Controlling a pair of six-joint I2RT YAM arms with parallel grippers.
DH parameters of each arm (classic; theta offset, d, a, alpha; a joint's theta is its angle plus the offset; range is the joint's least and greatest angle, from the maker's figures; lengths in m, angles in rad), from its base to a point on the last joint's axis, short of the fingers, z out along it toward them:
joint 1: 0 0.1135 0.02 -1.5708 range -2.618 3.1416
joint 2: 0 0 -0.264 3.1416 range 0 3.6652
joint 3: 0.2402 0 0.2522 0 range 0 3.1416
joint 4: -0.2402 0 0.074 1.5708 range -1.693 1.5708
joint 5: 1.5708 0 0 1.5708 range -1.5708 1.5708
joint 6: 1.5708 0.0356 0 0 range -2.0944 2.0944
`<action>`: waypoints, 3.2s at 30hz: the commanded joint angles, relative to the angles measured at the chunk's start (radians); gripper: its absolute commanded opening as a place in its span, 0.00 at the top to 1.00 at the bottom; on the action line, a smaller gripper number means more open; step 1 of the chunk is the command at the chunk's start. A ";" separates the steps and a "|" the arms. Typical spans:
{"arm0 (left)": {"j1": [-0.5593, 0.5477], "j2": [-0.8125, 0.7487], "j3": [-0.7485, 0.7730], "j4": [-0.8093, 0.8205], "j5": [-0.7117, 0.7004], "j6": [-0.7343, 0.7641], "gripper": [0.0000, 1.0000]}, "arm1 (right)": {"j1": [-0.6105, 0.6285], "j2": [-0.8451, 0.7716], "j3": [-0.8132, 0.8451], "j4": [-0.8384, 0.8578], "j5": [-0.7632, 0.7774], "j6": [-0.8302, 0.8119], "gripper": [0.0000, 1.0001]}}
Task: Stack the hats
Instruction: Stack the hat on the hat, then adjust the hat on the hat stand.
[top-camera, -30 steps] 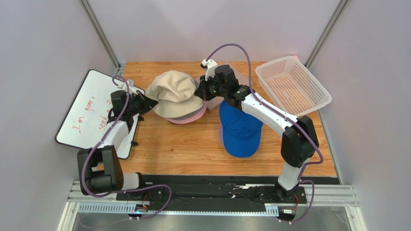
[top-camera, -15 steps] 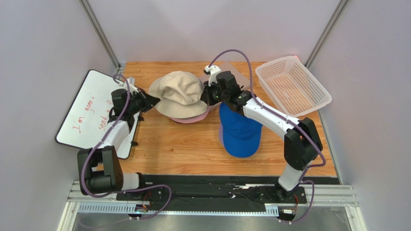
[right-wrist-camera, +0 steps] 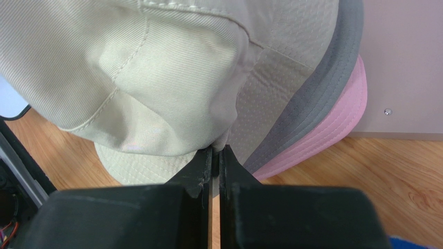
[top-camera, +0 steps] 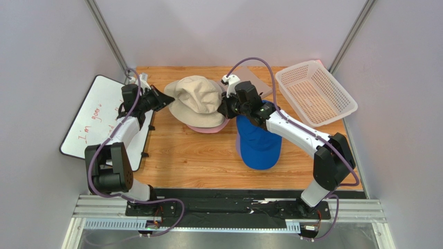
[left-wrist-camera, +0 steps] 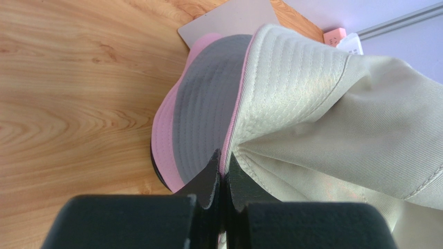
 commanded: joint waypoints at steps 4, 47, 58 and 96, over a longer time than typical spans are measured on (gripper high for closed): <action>-0.018 0.039 0.087 -0.049 -0.091 0.084 1.00 | 0.059 -0.065 -0.038 -0.101 0.002 0.010 1.00; -0.049 0.160 0.268 -0.104 0.087 0.285 1.00 | -0.304 0.314 0.352 0.188 -0.653 0.292 0.24; -0.050 0.146 0.265 -0.104 0.087 0.288 1.00 | -0.304 0.363 0.393 0.152 -0.736 0.309 0.24; -0.105 0.198 0.308 -0.170 -0.038 0.250 1.00 | -0.312 0.399 0.473 -0.171 -0.363 0.198 1.00</action>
